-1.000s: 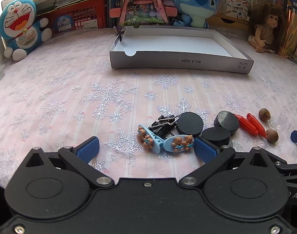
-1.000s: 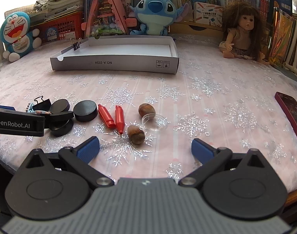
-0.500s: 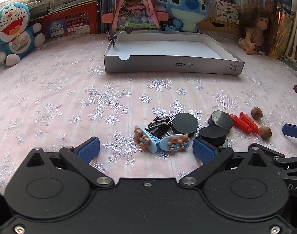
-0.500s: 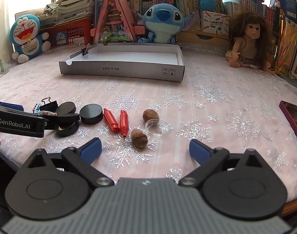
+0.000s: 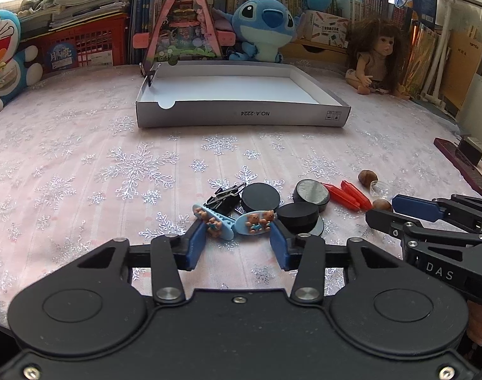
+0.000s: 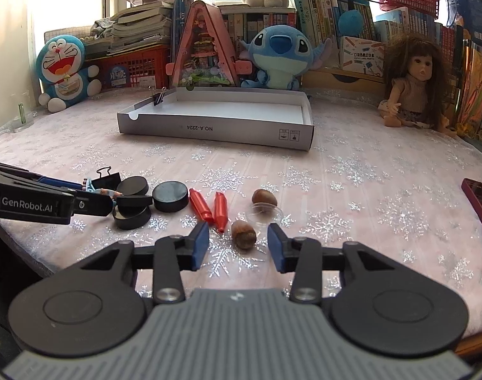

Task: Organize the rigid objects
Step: 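Close left gripper on blue bear hair clip while right gripper grasps brown acorn, then carry the hair clip in left gripper into the white tray while right gripper carries the acorn there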

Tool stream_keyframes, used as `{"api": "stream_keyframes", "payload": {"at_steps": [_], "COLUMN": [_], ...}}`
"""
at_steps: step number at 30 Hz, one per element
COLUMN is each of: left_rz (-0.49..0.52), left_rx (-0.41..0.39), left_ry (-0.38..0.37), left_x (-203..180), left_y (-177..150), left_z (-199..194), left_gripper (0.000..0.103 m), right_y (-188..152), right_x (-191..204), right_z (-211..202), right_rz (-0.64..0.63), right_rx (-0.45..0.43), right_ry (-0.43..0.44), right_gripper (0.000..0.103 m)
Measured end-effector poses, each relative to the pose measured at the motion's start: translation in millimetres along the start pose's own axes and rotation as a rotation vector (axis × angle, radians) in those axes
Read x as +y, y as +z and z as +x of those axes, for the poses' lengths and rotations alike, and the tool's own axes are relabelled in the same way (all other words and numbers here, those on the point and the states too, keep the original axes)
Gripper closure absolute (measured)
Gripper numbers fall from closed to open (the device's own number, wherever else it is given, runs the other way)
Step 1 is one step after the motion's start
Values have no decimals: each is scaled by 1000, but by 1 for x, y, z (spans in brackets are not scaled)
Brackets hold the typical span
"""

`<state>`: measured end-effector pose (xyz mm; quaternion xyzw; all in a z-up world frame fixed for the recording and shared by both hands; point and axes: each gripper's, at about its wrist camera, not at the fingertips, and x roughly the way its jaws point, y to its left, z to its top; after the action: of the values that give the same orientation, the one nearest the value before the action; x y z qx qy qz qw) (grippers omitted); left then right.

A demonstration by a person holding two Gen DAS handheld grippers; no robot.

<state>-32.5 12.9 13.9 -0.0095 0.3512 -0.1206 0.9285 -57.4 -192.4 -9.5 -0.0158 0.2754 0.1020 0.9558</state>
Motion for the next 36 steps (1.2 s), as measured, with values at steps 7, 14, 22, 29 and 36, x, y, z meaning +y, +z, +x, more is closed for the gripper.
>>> {"api": "stream_keyframes", "payload": {"at_steps": [7, 14, 22, 29, 36], "left_rz": [-44, -58, -26, 11, -41], "left_rx": [-14, -27, -46, -54, -74], "left_ry": [34, 95, 117, 112, 63], "left_x": [12, 25, 34, 42, 53], "left_y": [2, 5, 12, 17, 18], "left_z": [-2, -1, 7, 21, 32], "left_gripper": [82, 83, 62, 53, 49], "right_y": [3, 4, 5, 4, 2], "right_x": [1, -1, 1, -2, -3], "right_z": [3, 2, 3, 5, 7], "right_rz": [7, 12, 0, 0, 2], "right_rx": [-5, -12, -4, 3, 8], "right_ry": [0, -4, 11, 11, -29], "right_gripper": [74, 79, 78, 61, 60]}}
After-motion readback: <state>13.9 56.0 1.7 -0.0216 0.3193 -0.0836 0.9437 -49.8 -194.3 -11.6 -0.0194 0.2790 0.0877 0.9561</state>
